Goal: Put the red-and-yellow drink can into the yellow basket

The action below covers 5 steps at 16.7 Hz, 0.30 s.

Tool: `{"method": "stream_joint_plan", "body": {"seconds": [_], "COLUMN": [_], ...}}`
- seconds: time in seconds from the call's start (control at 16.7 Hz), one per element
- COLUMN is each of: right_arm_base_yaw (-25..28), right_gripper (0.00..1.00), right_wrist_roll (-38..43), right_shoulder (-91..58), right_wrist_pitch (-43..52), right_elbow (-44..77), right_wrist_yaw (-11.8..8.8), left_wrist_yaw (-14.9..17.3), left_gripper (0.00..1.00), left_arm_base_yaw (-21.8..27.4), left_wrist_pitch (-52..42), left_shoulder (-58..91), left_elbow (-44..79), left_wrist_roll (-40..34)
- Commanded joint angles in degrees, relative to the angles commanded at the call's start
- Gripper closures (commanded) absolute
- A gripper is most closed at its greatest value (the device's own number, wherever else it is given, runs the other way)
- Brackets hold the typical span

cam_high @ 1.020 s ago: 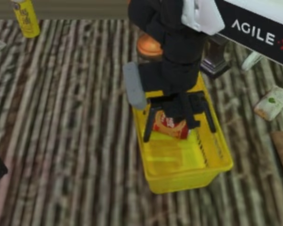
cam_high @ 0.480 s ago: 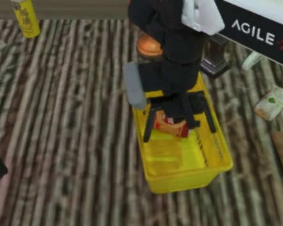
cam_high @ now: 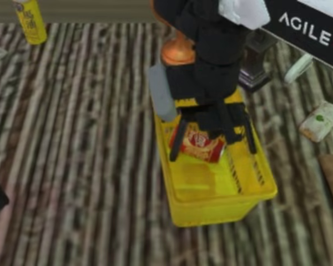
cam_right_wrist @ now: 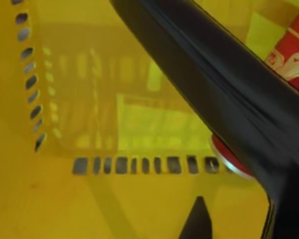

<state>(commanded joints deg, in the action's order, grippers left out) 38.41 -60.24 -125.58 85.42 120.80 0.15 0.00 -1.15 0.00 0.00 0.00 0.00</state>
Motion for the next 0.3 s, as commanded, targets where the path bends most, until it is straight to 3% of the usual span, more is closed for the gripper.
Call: {"method": "stream_joint_plan", "body": {"seconds": [0.3], "right_arm_base_yaw": [-0.94], "right_gripper": [1.0], "right_wrist_roll": [-1.26], "right_shoulder": [0.93], "right_wrist_pitch": [6.32], "right_elbow": [5.57], "right_wrist_yaw": [0.03], "left_wrist_yaw": [0.0], "left_gripper": [0.0], "left_arm_base_yaw": [0.0], "left_wrist_pitch": [0.0], "left_shoulder": [0.0], "left_elbow": [0.0], "left_wrist_roll": [0.0]}}
